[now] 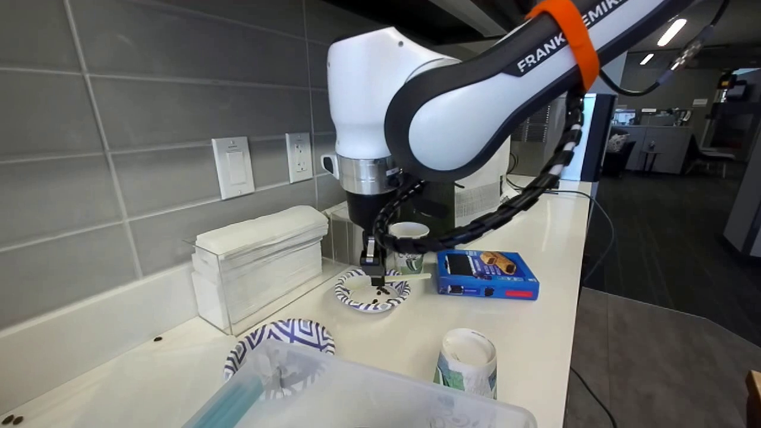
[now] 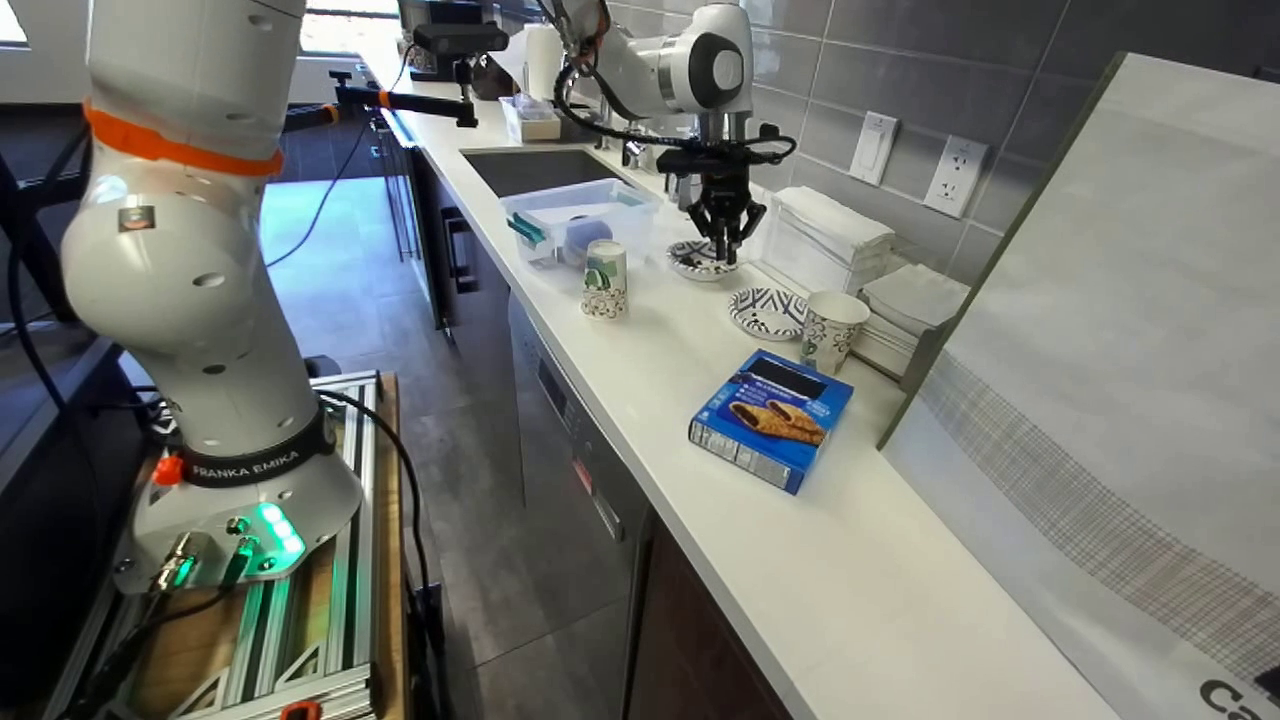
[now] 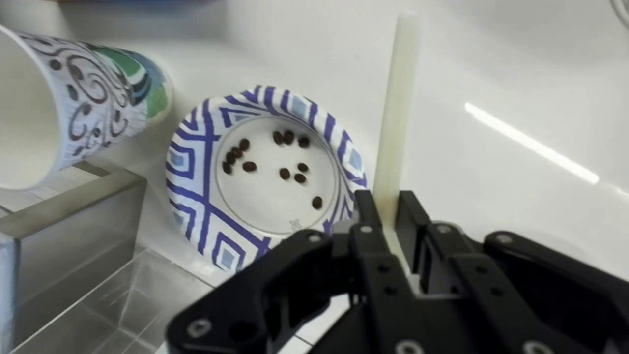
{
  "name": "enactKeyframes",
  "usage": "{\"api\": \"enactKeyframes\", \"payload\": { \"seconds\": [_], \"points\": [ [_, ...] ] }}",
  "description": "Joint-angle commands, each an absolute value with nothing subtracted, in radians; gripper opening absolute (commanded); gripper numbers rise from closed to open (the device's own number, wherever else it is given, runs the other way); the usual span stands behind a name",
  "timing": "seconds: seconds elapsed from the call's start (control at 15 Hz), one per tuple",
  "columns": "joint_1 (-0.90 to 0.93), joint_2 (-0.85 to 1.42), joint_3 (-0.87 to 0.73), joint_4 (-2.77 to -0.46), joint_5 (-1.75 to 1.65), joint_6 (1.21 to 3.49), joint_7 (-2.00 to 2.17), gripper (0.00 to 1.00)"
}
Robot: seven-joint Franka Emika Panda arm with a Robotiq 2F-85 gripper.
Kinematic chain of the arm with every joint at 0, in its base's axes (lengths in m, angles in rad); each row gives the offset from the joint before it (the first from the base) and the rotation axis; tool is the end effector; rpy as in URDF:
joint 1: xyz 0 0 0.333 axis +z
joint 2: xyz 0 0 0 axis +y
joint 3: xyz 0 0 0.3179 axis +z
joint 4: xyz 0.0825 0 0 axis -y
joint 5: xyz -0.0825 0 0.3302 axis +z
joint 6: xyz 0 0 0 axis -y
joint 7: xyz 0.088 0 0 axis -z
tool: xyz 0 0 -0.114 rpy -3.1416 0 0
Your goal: Transfer a spoonful of contents from the left bowl to the right bowl
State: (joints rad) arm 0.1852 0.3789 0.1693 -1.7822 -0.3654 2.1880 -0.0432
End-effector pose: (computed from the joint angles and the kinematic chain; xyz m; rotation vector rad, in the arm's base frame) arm 0.5775 0.1873 0.3753 2.7826 0.8490 0.1067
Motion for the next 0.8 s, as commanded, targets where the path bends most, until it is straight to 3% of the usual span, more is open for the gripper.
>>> {"api": "enactKeyframes", "payload": {
  "seconds": [0.0,0.33,0.73],
  "points": [
    [0.121,0.280,0.194,-1.997,-0.185,2.430,-0.140,0.04],
    [0.035,0.238,0.255,-2.172,0.102,2.664,-0.382,0.04],
    [-0.018,0.201,0.289,-2.245,0.270,2.658,-0.554,0.04]
  ]
}}
